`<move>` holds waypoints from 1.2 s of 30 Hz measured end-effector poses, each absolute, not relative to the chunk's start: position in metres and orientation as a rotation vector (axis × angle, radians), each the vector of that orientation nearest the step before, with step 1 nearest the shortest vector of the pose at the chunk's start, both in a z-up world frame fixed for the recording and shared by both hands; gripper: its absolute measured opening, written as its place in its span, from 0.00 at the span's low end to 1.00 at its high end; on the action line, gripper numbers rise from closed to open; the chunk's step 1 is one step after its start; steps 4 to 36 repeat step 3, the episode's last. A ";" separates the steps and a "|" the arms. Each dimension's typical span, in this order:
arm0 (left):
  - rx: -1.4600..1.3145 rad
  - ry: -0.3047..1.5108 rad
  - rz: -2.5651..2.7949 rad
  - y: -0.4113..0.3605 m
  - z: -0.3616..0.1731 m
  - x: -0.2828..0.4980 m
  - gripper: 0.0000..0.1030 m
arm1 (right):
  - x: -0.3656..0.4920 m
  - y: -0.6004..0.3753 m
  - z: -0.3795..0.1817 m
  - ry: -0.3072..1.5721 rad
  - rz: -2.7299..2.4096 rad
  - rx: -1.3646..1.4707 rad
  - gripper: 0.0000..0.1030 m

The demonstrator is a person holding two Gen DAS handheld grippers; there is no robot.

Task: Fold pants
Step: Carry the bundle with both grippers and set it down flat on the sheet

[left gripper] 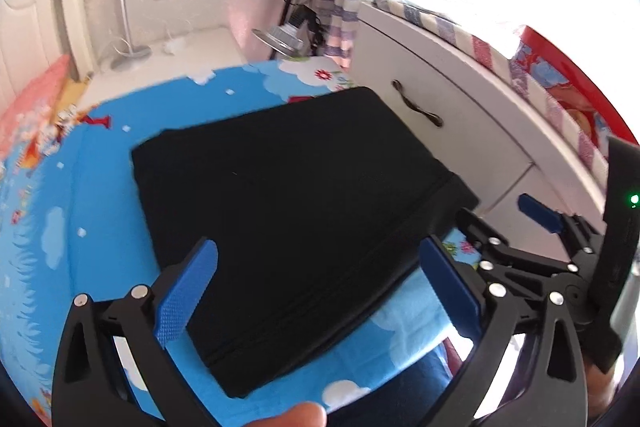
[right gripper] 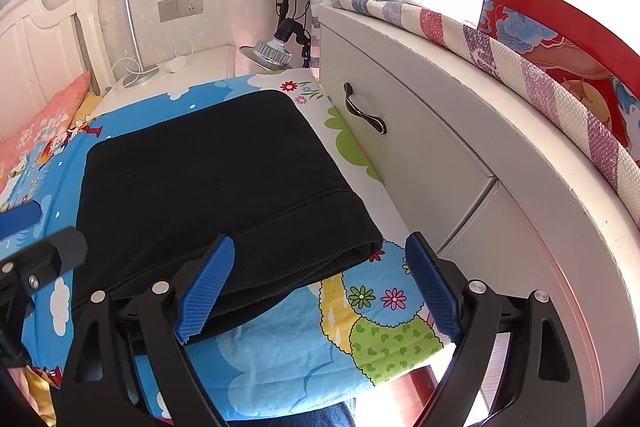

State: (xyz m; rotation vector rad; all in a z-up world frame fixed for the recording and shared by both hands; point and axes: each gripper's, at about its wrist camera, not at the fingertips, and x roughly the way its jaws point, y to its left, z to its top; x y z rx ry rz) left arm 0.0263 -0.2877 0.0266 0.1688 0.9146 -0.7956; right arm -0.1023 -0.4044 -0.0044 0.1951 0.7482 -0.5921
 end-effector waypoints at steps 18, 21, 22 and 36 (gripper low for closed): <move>0.165 0.889 -0.785 -0.276 0.031 0.025 0.98 | -0.105 -0.403 -0.002 0.713 -0.589 0.200 0.89; 0.165 0.889 -0.785 -0.276 0.031 0.025 0.98 | -0.105 -0.403 -0.002 0.713 -0.589 0.200 0.89; 0.165 0.889 -0.785 -0.276 0.031 0.025 0.98 | -0.105 -0.403 -0.002 0.713 -0.589 0.200 0.89; 0.165 0.889 -0.785 -0.276 0.031 0.025 0.98 | -0.105 -0.403 -0.002 0.713 -0.589 0.200 0.89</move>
